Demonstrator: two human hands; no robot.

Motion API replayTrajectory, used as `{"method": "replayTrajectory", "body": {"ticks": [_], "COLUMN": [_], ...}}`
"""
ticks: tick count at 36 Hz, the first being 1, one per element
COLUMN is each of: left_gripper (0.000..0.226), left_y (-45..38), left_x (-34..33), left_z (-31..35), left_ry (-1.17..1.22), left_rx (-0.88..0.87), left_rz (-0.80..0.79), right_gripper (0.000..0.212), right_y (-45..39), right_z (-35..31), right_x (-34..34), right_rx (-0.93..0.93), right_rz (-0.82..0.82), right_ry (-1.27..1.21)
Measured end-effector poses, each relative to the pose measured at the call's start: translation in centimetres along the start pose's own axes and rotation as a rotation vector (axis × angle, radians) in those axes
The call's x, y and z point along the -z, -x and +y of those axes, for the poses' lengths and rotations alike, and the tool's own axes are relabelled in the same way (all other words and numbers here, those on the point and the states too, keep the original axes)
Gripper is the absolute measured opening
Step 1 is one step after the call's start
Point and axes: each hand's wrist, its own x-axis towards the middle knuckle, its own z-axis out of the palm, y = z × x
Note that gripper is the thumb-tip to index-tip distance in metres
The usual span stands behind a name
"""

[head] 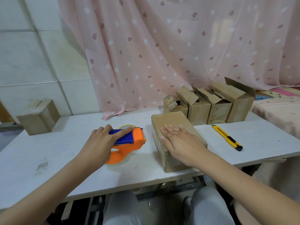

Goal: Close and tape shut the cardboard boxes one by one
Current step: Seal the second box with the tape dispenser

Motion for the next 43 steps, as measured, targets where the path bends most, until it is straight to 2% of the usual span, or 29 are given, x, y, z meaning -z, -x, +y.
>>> {"method": "replayTrajectory", "body": {"ticks": [2,4,7,10,17,19,22,23,28,30,34,38,40,43], "left_gripper": [0.109,0.104,0.103,0.097,0.091,0.089,0.090,0.091,0.088,0.089,0.101,0.105,0.108,0.110], "left_y": [-0.2,-0.4,-0.9,-1.3,-1.4,-1.5,-1.5,-1.4,-1.4,-1.3,-0.8,-1.3,-1.7,-1.9], "left_x": [0.2,0.3,0.9,1.4,0.9,1.1,1.2,1.1,1.3,1.4,1.1,1.4,1.9,2.4], "left_z": [0.8,1.4,2.1,2.7,3.1,3.0,3.0,2.9,2.7,2.3,1.4,0.2,0.0,0.1], "left_ry": [-0.008,-0.014,-0.068,-0.109,-0.142,-0.148,-0.118,-0.116,-0.092,-0.031,0.130,0.128,0.113,0.112], "left_rx": [-0.013,-0.014,-0.002,-0.021,0.010,0.034,0.043,0.044,0.049,0.061,0.081,0.037,0.040,0.048], "left_rz": [0.014,0.011,-0.060,-0.160,-0.173,-0.174,-0.197,-0.205,-0.198,-0.173,-0.072,0.081,0.090,0.047], "right_gripper": [0.053,0.045,0.041,0.038,0.137,0.151,0.164,0.159,0.085,0.069,0.074,0.083,0.094,0.104], "right_y": [-0.2,-0.7,-2.0,-4.0,-8.3,-9.8,-11.2,-11.1,-9.3,-8.5,-6.9,-6.2,-6.1,-5.9], "right_z": [-0.3,-0.8,-2.0,-2.8,-1.6,-0.8,-0.4,-0.6,-1.7,-1.8,-1.1,0.0,0.6,1.3], "right_x": [0.6,1.1,1.6,2.1,2.0,1.4,1.5,2.0,5.0,5.9,7.8,8.3,7.9,7.5], "right_rx": [-0.048,-0.133,-0.297,-0.458,-0.785,-0.813,-0.759,-0.732,-0.591,-0.532,-0.546,-0.598,-0.629,-0.645], "right_rz": [0.007,0.083,0.183,0.059,-0.271,-0.310,-0.425,-0.467,-0.581,-0.581,-0.544,-0.469,-0.413,-0.391], "right_ry": [-0.047,-0.082,-0.174,-0.067,-0.141,-0.162,-0.104,-0.071,-0.014,-0.065,-0.218,-0.485,-0.634,-0.721]}}
